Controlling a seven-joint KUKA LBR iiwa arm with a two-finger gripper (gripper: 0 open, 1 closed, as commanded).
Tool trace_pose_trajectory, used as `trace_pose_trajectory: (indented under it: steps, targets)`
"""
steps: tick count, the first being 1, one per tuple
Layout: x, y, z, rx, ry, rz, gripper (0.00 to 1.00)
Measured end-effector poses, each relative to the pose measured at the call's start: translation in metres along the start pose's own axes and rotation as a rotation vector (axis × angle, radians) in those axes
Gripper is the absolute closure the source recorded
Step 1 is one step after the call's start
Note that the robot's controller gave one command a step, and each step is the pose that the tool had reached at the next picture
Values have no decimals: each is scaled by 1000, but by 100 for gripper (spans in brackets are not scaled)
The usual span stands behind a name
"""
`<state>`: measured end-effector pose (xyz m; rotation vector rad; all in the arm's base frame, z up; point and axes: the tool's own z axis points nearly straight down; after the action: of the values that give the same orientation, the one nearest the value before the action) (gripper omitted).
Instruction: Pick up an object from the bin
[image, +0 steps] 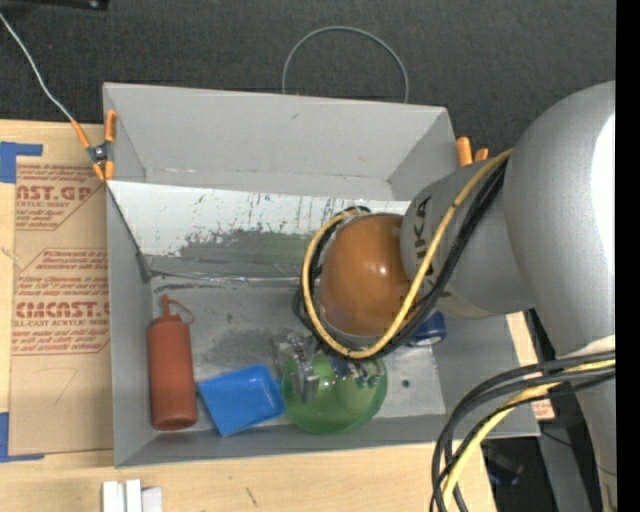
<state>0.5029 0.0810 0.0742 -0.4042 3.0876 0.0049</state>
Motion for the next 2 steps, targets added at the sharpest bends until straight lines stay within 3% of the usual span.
trace_pose_trajectory:
  steps: [1,2]
  targets:
    - [0,0,0,0,0,0,100]
    - [-6,3,-80,-1,9,15,100]
